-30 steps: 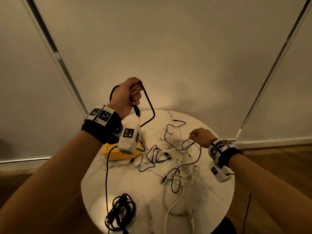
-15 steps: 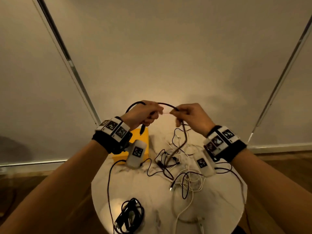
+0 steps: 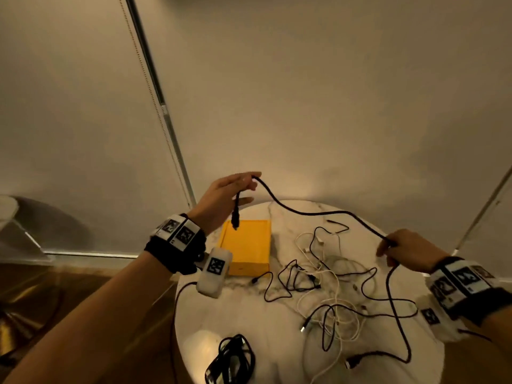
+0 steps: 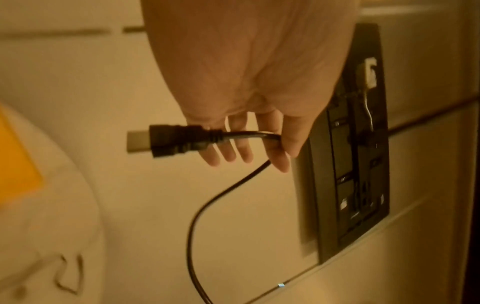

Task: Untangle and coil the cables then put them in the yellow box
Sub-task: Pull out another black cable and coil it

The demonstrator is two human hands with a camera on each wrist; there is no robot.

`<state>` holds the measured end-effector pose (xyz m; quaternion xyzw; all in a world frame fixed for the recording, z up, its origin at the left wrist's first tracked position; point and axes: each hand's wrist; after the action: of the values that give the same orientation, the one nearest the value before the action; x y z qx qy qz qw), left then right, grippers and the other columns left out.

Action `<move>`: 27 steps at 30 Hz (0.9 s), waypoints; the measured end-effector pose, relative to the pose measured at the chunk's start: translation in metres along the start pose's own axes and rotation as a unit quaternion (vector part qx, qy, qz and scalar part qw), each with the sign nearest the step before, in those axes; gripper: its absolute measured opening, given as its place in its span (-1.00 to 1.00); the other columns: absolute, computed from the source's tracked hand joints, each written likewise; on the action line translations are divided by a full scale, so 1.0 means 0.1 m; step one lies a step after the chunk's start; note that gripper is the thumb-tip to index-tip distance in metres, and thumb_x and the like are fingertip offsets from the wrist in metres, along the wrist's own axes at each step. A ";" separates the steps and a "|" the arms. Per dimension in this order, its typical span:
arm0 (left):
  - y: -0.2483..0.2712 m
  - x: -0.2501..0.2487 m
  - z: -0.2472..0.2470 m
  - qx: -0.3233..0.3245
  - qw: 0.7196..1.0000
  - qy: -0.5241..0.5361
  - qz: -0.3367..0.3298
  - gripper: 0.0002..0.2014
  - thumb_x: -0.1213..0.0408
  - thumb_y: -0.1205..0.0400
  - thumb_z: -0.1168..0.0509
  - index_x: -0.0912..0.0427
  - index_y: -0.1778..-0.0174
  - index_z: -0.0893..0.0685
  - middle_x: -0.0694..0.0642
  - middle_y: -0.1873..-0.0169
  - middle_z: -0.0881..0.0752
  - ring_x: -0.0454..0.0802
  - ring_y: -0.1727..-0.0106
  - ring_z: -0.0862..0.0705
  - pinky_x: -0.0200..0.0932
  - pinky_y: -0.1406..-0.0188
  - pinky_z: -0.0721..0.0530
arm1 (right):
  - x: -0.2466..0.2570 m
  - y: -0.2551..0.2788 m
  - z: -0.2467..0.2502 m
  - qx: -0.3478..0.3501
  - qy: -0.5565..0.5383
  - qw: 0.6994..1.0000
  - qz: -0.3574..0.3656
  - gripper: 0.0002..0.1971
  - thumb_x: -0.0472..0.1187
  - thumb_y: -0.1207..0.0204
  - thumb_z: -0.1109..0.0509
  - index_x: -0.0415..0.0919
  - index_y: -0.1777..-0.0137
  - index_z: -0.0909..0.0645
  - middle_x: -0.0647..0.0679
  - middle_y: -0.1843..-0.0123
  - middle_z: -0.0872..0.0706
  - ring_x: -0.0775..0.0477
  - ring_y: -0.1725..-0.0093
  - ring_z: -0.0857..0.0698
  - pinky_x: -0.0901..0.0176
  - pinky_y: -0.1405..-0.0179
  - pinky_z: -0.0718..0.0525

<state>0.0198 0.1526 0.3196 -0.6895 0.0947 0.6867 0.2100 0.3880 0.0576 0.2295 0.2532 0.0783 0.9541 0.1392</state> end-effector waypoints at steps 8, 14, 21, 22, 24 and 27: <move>-0.32 -0.33 -0.72 0.013 0.966 0.255 -0.031 -0.69 0.08 -0.75 -0.12 0.20 0.18 -0.58 0.17 -0.08 -0.77 0.13 -0.24 -0.72 0.19 -0.36 -0.57 | 0.77 0.42 0.52 -0.055 0.011 0.993 0.102 -0.46 -0.04 -0.45 -0.52 -0.05 -0.40 -0.44 -0.04 -0.16 -0.66 -0.07 -0.11 -0.66 0.12 -0.12 -0.60; -0.45 -0.45 -1.00 -0.079 0.923 0.376 -0.029 -0.73 0.02 -0.71 -0.23 0.09 0.23 -0.47 0.03 0.38 -0.61 -0.04 0.30 -0.60 -0.13 0.25 -0.59 | 1.30 0.61 0.57 -0.076 -0.099 0.971 0.202 -0.73 -0.41 -0.51 -0.34 -0.19 -0.18 -0.61 -0.06 0.27 -0.79 0.02 0.41 -0.76 0.14 0.31 -0.74; -0.47 -0.33 -0.74 -0.136 0.980 -0.061 -0.134 -0.51 0.02 -0.79 -0.03 0.26 0.15 -0.74 0.12 0.22 -0.81 -0.01 0.16 -0.78 -0.07 0.16 -0.75 | 1.47 0.67 0.52 -0.130 -0.014 0.951 0.280 -0.85 -0.14 -0.59 -0.37 -0.13 0.05 -0.78 0.19 0.40 -0.61 0.25 0.42 -0.54 0.30 0.39 -0.41; -0.45 -0.30 -0.65 -0.150 0.965 -0.160 -0.146 -0.47 -0.01 -0.78 -0.03 0.23 0.22 -0.77 0.12 0.24 -0.82 -0.01 0.18 -0.79 -0.04 0.12 -0.77 | 1.46 0.66 0.55 -0.146 0.010 0.950 0.276 -0.84 -0.13 -0.60 -0.36 -0.11 0.05 -0.77 0.17 0.33 -0.66 0.24 0.33 -0.59 0.25 0.32 -0.48; -0.40 -0.30 -0.46 -0.162 0.955 -0.212 -0.129 -0.39 -0.07 -0.76 -0.06 0.24 0.41 -0.76 0.16 0.39 -0.80 0.03 0.35 -0.77 -0.02 0.20 -0.76 | 1.38 0.60 0.63 -0.195 0.019 0.948 0.250 -0.83 -0.10 -0.61 -0.33 -0.09 0.02 -0.75 0.05 0.20 -0.73 0.06 0.20 -0.65 0.08 0.20 -0.56; -0.16 -0.41 -0.39 -0.054 0.995 0.084 -0.020 -0.38 -0.06 -0.74 -0.08 0.16 0.63 -0.55 0.09 0.64 -0.59 -0.01 0.65 -0.54 -0.18 0.53 -0.59 | 1.27 0.49 0.71 -0.229 -0.003 0.948 0.222 -0.80 -0.06 -0.62 -0.31 -0.08 -0.03 -0.75 0.08 0.25 -0.66 0.05 0.28 -0.56 0.11 0.23 -0.46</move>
<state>0.0606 0.1444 0.3613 -0.7569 0.0612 0.6259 0.1775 0.3072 0.0553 0.3596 0.2286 -0.2009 0.9523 -0.0212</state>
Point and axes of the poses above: each hand's wrist, its own y-axis away from the middle knuckle, its own z-axis out of the back of the hand, x = y × z
